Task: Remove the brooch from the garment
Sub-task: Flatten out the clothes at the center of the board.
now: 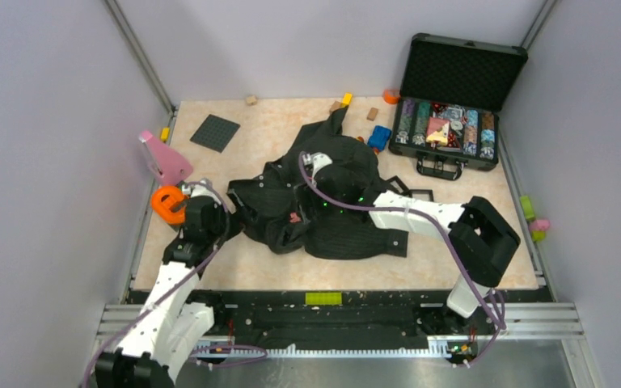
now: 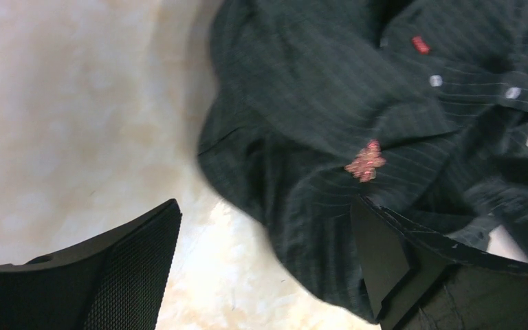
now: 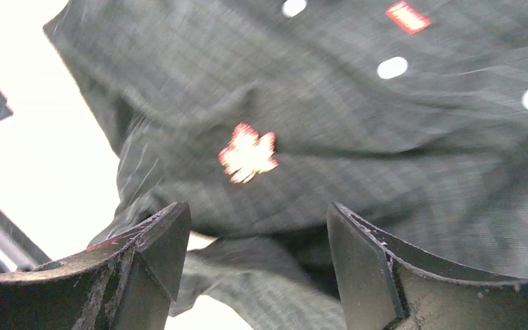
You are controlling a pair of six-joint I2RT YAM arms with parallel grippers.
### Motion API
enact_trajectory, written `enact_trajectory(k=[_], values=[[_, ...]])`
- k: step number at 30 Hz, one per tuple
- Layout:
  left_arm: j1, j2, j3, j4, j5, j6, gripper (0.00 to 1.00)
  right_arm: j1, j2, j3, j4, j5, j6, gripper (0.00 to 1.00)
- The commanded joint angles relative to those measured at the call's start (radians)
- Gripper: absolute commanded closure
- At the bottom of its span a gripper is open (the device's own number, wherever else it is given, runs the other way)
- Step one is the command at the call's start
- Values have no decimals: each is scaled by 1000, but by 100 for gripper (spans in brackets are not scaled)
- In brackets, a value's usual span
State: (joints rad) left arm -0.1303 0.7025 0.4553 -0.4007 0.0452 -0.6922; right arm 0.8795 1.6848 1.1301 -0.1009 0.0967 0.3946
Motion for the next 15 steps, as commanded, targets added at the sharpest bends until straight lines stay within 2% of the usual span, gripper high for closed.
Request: enact_trajectory(k=[1, 4, 8, 12, 15], values=[[0, 162, 71, 214, 82, 87, 3, 60, 27, -8, -59, -107, -46, 30], [1, 281, 107, 254, 62, 76, 3, 73, -42, -163, -8, -212, -9, 50], [9, 413, 126, 341, 33, 68, 7, 74, -138, -322, -27, -255, 48, 99], [21, 536, 146, 387, 48, 50, 10, 75, -270, -442, -71, -242, 106, 100], [24, 585, 175, 368, 84, 63, 15, 75, -326, -464, -146, -263, 128, 100]])
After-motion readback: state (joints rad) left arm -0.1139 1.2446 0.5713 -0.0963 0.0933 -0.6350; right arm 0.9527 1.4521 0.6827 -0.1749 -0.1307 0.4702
